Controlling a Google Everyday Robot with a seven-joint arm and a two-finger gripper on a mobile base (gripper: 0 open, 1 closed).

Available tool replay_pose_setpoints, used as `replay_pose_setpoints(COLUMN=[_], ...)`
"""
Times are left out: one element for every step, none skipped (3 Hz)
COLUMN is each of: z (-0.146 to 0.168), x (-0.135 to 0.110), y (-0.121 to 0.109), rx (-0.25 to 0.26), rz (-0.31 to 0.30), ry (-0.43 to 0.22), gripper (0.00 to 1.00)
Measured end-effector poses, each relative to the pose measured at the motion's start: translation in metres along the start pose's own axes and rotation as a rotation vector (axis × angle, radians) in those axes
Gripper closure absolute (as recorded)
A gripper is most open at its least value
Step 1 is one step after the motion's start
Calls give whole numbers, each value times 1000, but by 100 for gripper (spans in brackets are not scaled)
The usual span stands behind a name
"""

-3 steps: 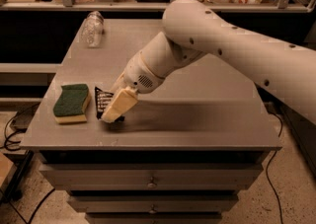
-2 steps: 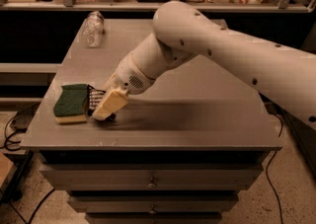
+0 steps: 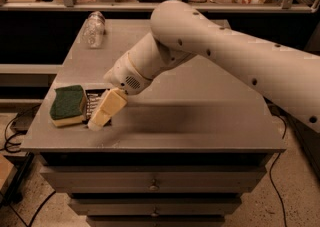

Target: Move rxbar chocolate near sponge

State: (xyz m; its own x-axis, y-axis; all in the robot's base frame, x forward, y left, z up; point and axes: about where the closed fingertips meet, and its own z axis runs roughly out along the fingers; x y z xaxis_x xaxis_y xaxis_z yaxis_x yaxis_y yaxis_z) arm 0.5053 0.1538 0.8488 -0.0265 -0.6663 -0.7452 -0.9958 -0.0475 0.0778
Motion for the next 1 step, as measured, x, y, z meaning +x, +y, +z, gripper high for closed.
replay_pose_setpoints(z=[0], x=[-1], y=[0], rx=[-1], rz=[-2], ry=[-1], gripper=[0])
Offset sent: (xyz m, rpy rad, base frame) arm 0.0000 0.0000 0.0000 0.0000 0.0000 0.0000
